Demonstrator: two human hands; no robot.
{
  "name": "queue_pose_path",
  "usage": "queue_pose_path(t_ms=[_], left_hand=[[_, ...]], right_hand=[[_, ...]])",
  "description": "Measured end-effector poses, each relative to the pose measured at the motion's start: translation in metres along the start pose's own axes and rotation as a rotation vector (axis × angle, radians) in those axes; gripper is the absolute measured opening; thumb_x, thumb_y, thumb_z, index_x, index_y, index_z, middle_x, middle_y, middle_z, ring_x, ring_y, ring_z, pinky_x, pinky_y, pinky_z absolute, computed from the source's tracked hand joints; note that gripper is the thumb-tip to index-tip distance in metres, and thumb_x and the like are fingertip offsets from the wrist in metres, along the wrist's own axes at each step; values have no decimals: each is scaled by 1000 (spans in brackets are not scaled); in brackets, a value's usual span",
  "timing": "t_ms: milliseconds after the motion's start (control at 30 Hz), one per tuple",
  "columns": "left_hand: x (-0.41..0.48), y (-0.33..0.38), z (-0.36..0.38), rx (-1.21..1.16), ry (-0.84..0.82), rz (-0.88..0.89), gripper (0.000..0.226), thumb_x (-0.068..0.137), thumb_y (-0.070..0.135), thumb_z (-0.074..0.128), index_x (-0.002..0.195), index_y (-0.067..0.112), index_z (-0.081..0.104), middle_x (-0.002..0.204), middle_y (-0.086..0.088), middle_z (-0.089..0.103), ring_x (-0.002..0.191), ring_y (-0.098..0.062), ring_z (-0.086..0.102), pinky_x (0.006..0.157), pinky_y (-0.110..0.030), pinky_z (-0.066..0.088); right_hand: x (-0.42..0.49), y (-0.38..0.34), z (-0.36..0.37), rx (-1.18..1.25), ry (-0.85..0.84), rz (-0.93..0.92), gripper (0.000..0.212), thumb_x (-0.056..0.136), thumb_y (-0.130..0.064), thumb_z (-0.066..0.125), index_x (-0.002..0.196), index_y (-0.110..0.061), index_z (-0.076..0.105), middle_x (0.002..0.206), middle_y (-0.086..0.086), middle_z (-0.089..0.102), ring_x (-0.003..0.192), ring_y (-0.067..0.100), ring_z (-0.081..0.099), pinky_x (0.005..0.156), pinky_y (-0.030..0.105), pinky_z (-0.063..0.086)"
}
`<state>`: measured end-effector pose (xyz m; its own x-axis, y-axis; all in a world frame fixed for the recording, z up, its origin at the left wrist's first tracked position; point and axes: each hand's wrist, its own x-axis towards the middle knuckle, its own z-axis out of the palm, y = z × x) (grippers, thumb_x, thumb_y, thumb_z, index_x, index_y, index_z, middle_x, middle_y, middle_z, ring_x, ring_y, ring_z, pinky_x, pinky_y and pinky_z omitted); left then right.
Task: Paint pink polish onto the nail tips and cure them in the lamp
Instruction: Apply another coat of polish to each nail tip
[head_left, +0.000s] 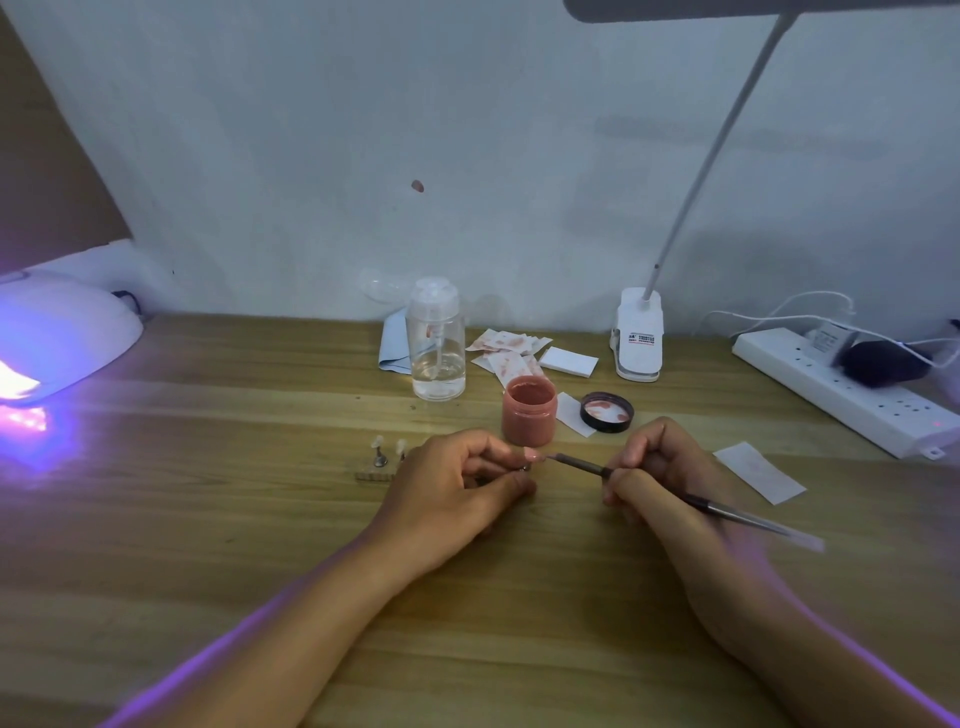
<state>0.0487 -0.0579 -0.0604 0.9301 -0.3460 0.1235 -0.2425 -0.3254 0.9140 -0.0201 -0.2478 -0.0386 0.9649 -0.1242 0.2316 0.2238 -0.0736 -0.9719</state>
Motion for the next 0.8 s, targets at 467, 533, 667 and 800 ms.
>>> queue_pose_path(t_ms=[467,533,667,800], left_hand=[[0,2,0,-18,-3,2,14,82,25,78,87,36,71,91,15,76,73,-7,71,51,-21,47],[-1,2,1,-27,-2,0,14,83,23,78,88,35,72,91,14,76,76,-11,71,51,-22,47],[-1,3,0,-17,-8,0,13,83,25,77,92,34,72,90,15,76,76,-5,70,55,-20,46],[-1,3,1,-15,-21,7,14,84,24,76,93,34,72,90,18,75,76,4,68,59,-16,43]], right_hand=[[-2,-2,1,-3,-33,-16,7,90,7,53,87,5,47,69,7,65,62,4,58,57,12,44],[-2,-2,1,-8,-33,-18,8,91,6,53,87,3,48,69,6,65,61,3,57,57,12,43],[-2,0,1,-16,-7,-6,7,91,2,55,88,3,49,69,6,67,61,3,56,57,13,43],[-1,1,2,-26,-11,1,8,92,-1,55,88,0,49,69,6,68,60,2,56,57,14,43]])
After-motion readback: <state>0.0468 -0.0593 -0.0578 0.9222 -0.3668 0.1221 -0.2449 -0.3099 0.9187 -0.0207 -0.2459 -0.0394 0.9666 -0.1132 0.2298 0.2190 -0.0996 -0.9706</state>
